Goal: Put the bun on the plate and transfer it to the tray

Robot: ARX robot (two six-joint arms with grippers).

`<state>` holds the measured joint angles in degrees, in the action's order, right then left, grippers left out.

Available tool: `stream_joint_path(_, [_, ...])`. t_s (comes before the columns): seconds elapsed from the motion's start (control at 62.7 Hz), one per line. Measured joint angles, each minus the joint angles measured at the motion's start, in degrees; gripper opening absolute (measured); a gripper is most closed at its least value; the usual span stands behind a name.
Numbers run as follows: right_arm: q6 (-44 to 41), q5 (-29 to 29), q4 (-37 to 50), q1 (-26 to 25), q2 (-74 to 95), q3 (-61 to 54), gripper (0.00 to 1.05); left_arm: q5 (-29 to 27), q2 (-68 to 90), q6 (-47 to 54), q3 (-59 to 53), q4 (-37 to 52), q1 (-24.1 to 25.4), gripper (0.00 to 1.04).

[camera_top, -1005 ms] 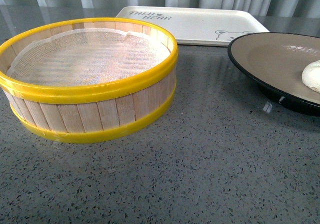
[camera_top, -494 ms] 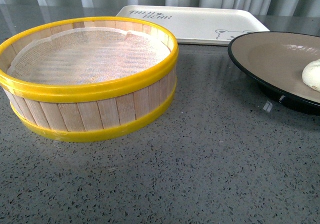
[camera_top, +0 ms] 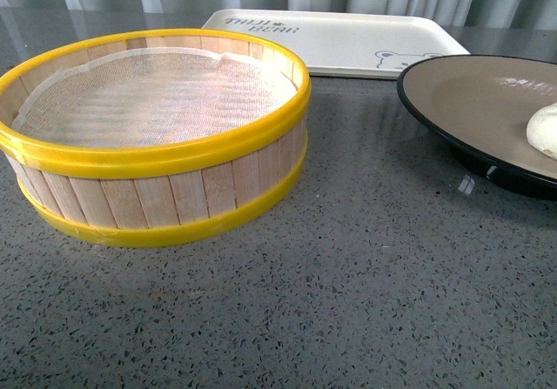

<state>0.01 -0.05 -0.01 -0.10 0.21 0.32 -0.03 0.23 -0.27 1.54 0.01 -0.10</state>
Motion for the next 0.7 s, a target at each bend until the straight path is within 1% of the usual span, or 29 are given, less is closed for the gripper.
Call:
stream_joint_path(0.048, [0.0,0.0,0.0,0.0,0.0,0.0,0.96,0.0,0.0,0.0,0.0,0.0,0.0,0.84])
stream_joint_path(0.08, [-1.1,2.3,0.6,0.8,0.3,0.0,0.96,0.0,0.0,0.0,0.0,0.0,0.0,0.89])
stream_joint_path(0.096, [-2.3,6.7,2.0,2.2,0.9,0.0,0.96,0.0,0.0,0.0,0.0,0.0,0.0,0.91])
stream_joint_path(0.128, [-4.9,11.9,4.0,4.2,1.8,0.0,0.96,0.0,0.0,0.0,0.0,0.0,0.0,0.96])
stream_joint_path(0.159, [-8.5,21.9,8.0,8.6,3.7,0.2,0.96,0.0,0.0,0.0,0.0,0.0,0.0,1.0])
stream_joint_path(0.175, [-10.2,23.9,8.9,9.7,4.2,0.2,0.96,-0.2,0.0,0.0,0.0,0.0,0.0,1.0])
stream_joint_path(0.191, [-11.8,27.7,10.8,11.7,5.1,0.3,0.96,-0.2,0.0,0.0,0.0,0.0,0.0,0.99])
stream_joint_path(0.223, [-15.3,31.9,13.2,14.2,6.3,0.8,0.96,-0.1,0.0,0.0,0.0,0.0,0.0,0.98])
stream_joint_path(0.255, [-17.6,34.4,15.5,15.8,7.6,1.4,0.96,0.0,0.0,0.0,0.0,0.0,0.0,0.98])
stream_joint_path(0.271, [-18.6,34.6,17.0,16.2,8.6,1.9,0.96,0.0,0.0,0.0,0.0,0.0,0.0,0.98])
stream_joint_path(0.351, [-20.2,32.7,22.7,14.8,12.9,4.1,0.96,0.0,0.0,0.0,0.0,0.0,0.0,0.98])
stream_joint_path(0.399, [-19.8,30.0,26.0,11.9,16.8,5.8,0.96,0.0,0.0,0.0,0.0,0.0,0.0,0.98])
stream_joint_path(0.415, [-19.1,28.0,26.9,10.4,18.5,6.5,0.96,0.0,0.0,0.0,0.0,0.0,0.0,0.98])
stream_joint_path(0.478, [-15.2,22.9,27.3,5.4,24.0,8.9,0.96,0.0,0.0,0.0,0.0,0.0,0.0,0.98])
stream_joint_path(0.526, [-10.1,17.6,26.5,-0.3,29.8,11.3,0.96,0.0,0.0,0.0,0.0,0.0,0.0,0.98])
stream_joint_path(0.574, [-3.0,11.7,24.1,-6.0,35.9,14.4,0.96,0.0,0.0,0.0,0.0,0.0,0.0,0.98])
stream_joint_path(0.59, [-1.1,10.8,23.7,-6.9,36.9,15.0,0.96,0.0,0.0,0.0,0.0,0.0,0.0,0.98])
stream_joint_path(0.622, [3.8,6.8,22.2,-10.2,41.1,17.2,0.96,0.0,0.0,0.0,0.0,0.0,0.0,0.98])
stream_joint_path(0.702, [16.4,-1.0,18.6,-14.8,48.9,21.3,0.96,0.0,0.0,0.0,0.0,0.0,0.0,0.98])
